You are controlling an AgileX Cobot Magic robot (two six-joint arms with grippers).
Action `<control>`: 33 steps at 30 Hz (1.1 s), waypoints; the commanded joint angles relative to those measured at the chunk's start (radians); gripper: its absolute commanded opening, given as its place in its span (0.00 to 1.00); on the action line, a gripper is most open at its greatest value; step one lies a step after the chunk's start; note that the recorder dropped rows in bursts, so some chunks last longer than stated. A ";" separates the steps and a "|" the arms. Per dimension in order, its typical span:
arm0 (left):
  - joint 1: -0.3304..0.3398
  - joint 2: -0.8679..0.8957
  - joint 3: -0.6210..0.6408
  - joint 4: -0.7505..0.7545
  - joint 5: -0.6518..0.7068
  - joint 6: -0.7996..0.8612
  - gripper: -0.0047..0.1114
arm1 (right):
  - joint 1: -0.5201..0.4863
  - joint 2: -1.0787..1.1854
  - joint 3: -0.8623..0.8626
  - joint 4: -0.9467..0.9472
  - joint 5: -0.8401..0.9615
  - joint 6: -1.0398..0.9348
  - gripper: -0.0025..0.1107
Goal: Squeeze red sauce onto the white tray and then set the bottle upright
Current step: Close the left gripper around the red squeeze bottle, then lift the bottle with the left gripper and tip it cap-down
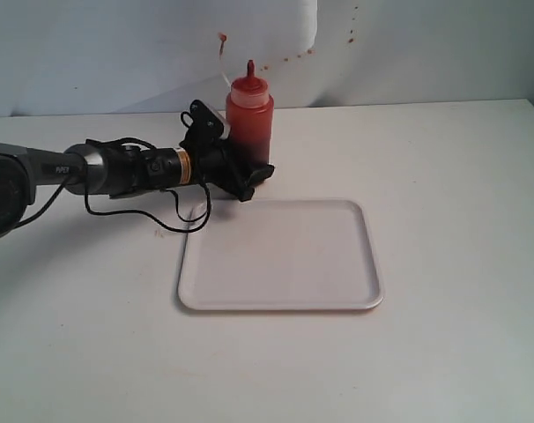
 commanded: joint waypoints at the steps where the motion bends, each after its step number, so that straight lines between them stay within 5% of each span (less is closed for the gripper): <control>1: 0.012 -0.094 0.000 0.215 -0.122 -0.181 0.04 | -0.006 -0.004 0.003 0.007 -0.003 -0.002 0.02; 5: 0.025 -0.226 0.001 0.519 -0.157 -0.477 0.04 | -0.006 -0.004 0.003 0.007 -0.003 -0.002 0.02; 8: 0.035 -0.361 0.054 0.523 -0.203 -0.564 0.04 | -0.006 -0.004 0.003 0.007 -0.003 -0.002 0.02; 19: 0.035 -0.909 0.554 0.523 -0.052 -0.449 0.04 | -0.006 -0.004 0.003 -0.001 -0.010 -0.010 0.02; 27: 0.035 -1.050 0.737 0.523 0.027 -0.347 0.04 | -0.006 -0.004 0.003 -0.029 -0.120 -0.030 0.02; 33: 0.035 -1.094 0.821 0.523 0.173 -0.227 0.04 | -0.006 -0.004 0.003 0.435 -0.364 0.189 0.02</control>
